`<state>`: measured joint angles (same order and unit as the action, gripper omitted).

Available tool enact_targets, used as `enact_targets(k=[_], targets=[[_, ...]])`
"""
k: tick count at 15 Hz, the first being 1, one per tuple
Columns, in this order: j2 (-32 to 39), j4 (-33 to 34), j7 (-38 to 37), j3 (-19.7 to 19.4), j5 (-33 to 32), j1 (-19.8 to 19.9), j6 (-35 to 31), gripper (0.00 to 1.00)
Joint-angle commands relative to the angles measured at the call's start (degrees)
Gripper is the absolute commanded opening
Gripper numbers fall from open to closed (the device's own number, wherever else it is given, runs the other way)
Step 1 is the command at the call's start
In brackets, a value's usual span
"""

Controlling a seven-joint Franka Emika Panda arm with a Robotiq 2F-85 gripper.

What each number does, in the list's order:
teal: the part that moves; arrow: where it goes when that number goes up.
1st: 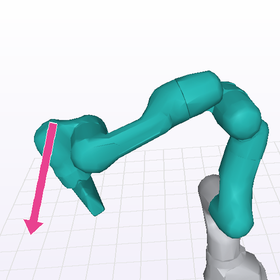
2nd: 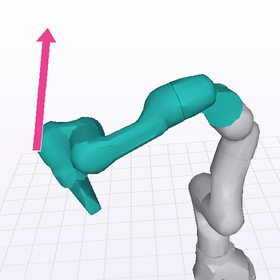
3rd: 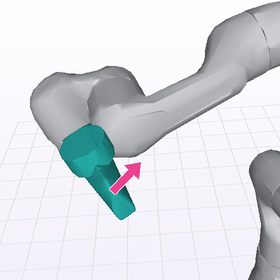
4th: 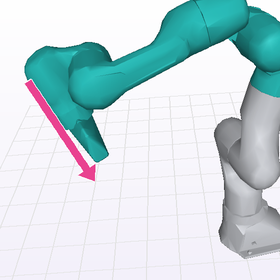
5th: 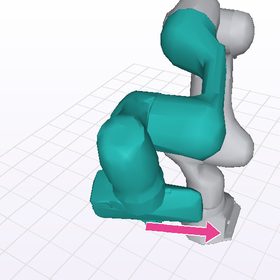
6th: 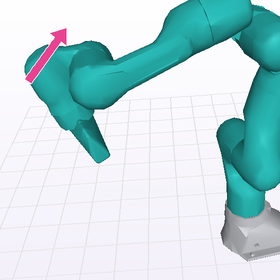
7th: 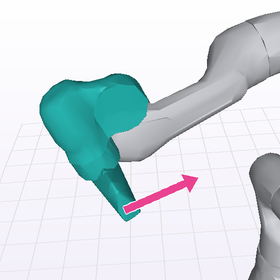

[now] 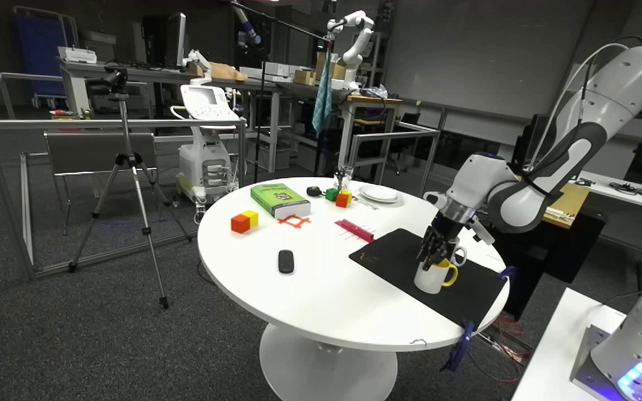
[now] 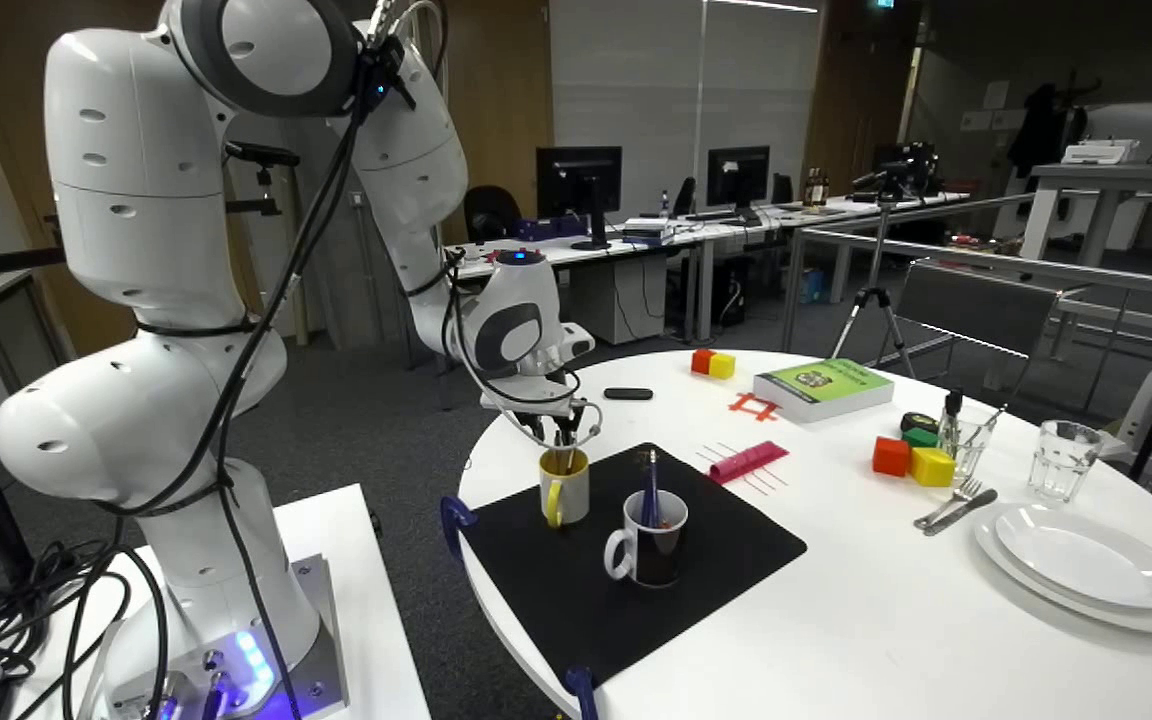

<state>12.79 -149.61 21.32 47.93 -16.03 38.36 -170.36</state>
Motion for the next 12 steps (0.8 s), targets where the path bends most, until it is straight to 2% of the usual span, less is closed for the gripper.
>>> enact_targets(k=[1,2,6,7,11,12], targets=[[-1.51,-0.4,0.85,-0.39,-0.77,0.35,1.56,0.81],[-1.52,-0.42,0.83,-0.3,-0.67,0.38,1.61,0.87],[-1.84,-0.82,1.13,0.7,0.01,0.96,1.53,0.95],[-1.94,-0.97,1.19,0.9,0.19,1.15,1.5,0.9],[-2.17,-1.52,1.21,1.4,0.64,1.86,1.71,0.86],[-2.08,-1.54,1.24,1.43,0.57,2.07,1.71,0.79]])
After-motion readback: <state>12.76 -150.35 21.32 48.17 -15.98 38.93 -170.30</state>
